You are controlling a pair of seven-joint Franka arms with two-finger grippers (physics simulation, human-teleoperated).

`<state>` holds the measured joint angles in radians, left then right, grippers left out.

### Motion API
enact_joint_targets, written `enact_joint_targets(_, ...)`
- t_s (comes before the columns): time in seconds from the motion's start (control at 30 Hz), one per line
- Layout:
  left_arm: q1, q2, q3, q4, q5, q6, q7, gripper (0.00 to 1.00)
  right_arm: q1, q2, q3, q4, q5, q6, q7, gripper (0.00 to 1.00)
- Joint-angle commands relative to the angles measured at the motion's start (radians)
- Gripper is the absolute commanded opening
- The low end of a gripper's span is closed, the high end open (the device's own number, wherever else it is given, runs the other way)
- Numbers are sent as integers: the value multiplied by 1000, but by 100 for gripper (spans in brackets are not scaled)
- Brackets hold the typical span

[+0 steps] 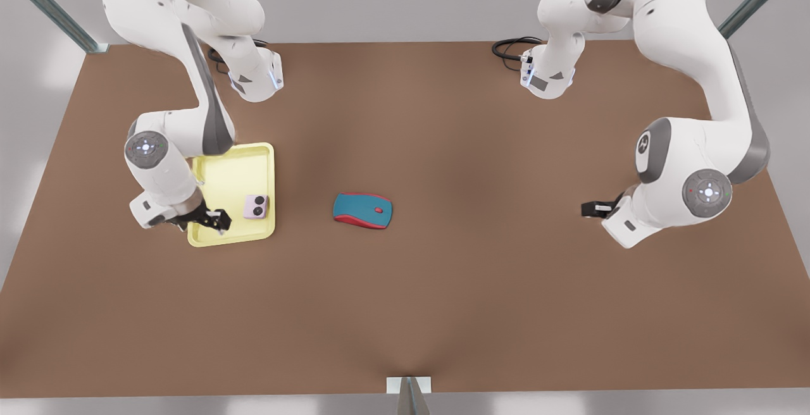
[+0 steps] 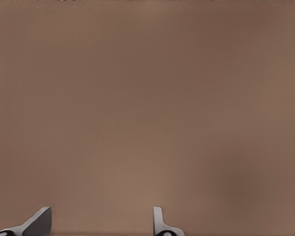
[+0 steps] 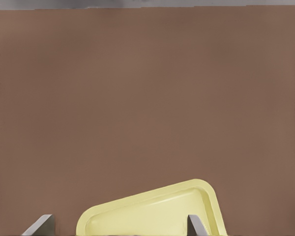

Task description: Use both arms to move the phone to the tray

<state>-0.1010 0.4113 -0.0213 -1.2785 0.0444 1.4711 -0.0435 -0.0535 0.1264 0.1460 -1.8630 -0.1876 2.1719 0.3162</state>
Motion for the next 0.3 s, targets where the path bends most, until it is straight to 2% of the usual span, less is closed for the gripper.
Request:
enact_joint_targets(0.0,0,-14,3,7,3,6,-22,100,-11,-21,-51,143,114,-428,-258,100)
enact_joint_targets(0.03,-2,-23,1,10,6,12,-22,100,-12,-21,-111,255,189,-483,-319,100)
enact_joint_targets(0.07,1,-35,1,14,8,12,-22,100,-14,-5,-114,341,171,-564,-324,100)
enact_joint_targets(0.27,4,-54,1,21,9,57,-15,100,6,-18,-137,367,146,-569,-338,100)
